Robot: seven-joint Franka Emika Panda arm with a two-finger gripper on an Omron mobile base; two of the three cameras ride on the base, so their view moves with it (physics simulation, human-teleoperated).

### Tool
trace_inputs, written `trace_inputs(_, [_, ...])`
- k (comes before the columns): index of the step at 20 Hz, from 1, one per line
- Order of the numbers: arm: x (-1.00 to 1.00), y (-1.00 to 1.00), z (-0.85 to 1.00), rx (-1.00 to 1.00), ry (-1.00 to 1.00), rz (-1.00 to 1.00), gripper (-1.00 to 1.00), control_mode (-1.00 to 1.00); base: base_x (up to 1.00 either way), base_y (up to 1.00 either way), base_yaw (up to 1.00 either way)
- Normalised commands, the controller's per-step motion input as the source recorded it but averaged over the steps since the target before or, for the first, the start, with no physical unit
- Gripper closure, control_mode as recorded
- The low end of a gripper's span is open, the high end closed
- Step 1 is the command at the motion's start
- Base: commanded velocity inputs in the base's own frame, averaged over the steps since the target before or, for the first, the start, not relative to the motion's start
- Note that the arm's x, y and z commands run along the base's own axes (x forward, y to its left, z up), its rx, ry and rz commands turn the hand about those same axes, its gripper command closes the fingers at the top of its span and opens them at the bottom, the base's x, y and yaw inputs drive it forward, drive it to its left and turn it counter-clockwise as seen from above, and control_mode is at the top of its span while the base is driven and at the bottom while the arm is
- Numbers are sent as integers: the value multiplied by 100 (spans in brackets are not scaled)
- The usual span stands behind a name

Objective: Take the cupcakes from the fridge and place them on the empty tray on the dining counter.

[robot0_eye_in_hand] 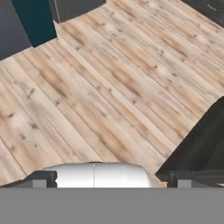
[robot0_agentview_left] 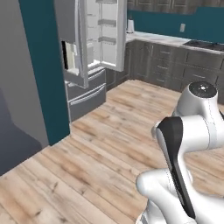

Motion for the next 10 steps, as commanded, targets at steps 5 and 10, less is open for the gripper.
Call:
trace_inputs(5, [0, 0, 0, 0, 0, 0, -100, 100, 100, 0, -34])
trace_inputs(10, [0, 0, 0, 0, 0, 0, -100, 100, 100, 0, -35])
